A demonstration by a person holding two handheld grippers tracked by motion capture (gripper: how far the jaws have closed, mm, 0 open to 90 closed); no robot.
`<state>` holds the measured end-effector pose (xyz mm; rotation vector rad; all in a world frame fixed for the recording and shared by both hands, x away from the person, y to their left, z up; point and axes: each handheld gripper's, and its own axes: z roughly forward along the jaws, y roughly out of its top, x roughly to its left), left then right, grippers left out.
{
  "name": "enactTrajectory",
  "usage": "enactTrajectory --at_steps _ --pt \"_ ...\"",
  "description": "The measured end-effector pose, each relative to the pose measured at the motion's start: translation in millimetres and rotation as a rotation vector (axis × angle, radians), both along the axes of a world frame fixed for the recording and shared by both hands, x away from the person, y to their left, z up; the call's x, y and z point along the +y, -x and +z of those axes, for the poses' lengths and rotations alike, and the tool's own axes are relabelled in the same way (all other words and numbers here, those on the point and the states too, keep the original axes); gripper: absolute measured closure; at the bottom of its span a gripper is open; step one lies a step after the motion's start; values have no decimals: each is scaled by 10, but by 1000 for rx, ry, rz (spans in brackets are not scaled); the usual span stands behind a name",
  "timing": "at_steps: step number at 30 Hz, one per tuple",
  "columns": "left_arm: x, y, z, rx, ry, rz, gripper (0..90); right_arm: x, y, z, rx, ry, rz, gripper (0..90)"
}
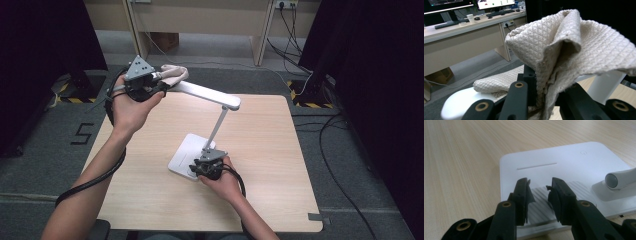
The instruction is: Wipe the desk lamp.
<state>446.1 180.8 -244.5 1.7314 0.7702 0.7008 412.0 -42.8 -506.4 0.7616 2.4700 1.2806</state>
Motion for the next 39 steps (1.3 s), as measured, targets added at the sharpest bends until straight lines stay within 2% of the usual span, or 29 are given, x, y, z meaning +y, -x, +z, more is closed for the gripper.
enactTrajectory --at_steps 20,39 --pt "-212 2 3 14 6 -50 803 1 -4 -4 0 -5 0 674" --pt "-465 45 0 2 -19 -89 802 1 0 -9 3 -11 -3 674"
